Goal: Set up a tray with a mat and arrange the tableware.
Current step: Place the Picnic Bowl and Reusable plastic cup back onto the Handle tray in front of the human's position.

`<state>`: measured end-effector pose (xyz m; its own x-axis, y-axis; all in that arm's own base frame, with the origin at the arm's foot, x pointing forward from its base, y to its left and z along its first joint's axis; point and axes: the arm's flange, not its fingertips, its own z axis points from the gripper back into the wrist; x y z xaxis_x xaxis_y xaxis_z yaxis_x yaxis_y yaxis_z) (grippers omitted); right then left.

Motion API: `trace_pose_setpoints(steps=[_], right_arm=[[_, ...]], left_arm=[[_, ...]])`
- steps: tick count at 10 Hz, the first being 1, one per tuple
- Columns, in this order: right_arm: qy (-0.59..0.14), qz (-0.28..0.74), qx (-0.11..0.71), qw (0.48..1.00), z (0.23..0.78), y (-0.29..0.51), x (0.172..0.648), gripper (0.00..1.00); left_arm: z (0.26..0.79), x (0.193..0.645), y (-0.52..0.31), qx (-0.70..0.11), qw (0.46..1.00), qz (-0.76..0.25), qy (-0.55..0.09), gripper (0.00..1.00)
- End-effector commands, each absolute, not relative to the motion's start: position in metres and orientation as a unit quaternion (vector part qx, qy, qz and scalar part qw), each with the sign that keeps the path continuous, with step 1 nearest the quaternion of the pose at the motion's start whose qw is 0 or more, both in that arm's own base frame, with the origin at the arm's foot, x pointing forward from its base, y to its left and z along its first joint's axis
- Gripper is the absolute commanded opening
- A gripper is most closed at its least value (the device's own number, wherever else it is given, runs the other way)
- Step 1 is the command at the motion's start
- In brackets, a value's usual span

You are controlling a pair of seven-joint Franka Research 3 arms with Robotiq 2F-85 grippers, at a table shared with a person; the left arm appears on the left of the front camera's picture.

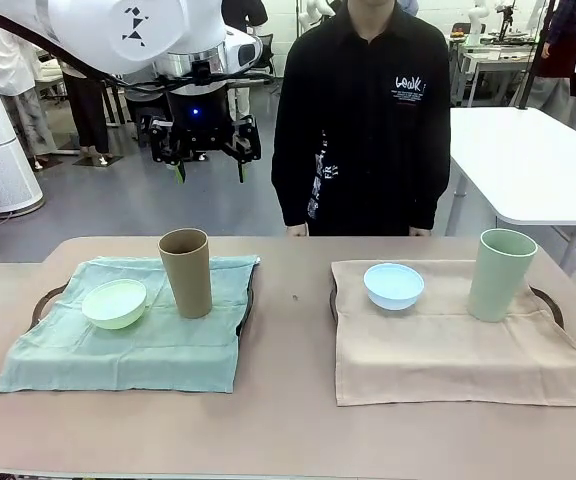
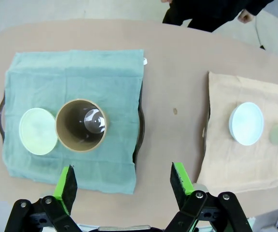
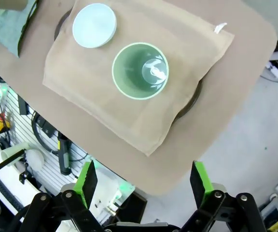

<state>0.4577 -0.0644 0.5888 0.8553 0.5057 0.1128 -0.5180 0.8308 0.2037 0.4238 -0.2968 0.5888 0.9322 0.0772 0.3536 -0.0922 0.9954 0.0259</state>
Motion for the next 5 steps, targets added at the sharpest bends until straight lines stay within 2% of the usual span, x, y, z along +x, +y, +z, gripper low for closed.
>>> trace_pose_setpoints(steps=[1, 5], right_arm=[[-0.028, 0.263, 0.105, 0.959, 0.5877, -0.0635, 0.4603, 1.0], [-0.028, 0.263, 0.105, 0.959, 0.5877, -0.0635, 0.4603, 1.0]], left_arm=[[0.591, 0.4245, -0.294, 0.021, 0.982, 0.04, -0.181, 1.0], [0.591, 0.4245, -0.294, 0.021, 0.982, 0.04, -0.181, 1.0]])
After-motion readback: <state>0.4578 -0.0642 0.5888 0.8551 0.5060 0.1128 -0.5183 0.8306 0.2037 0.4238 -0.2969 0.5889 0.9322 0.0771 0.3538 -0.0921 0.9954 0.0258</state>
